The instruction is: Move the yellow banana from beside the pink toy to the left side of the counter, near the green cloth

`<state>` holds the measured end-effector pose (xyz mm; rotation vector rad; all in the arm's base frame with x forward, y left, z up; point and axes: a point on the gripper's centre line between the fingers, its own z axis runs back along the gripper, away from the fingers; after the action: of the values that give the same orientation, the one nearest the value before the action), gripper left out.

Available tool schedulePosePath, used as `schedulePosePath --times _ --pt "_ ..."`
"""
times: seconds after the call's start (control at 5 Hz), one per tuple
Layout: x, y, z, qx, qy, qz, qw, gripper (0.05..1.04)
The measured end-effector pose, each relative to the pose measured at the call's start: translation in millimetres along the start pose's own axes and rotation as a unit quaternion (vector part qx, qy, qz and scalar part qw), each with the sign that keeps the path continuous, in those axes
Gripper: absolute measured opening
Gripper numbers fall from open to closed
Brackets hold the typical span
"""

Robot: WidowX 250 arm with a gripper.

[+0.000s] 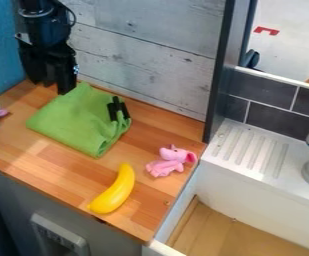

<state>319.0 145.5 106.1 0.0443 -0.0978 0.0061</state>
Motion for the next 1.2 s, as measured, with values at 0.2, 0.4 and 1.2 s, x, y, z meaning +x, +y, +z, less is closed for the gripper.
schedulePosePath --times 0.2,0.4,1.2 --pt "-4 -2 -11 -0.008 0.017 -0.001 0.9998 1.003" --pt "-8 -14 -15 -0.032 0.022 -0.018 0.9991 1.003" --pt "-21 -152 -52 0.008 0.087 -0.172 0.9811 1.003"
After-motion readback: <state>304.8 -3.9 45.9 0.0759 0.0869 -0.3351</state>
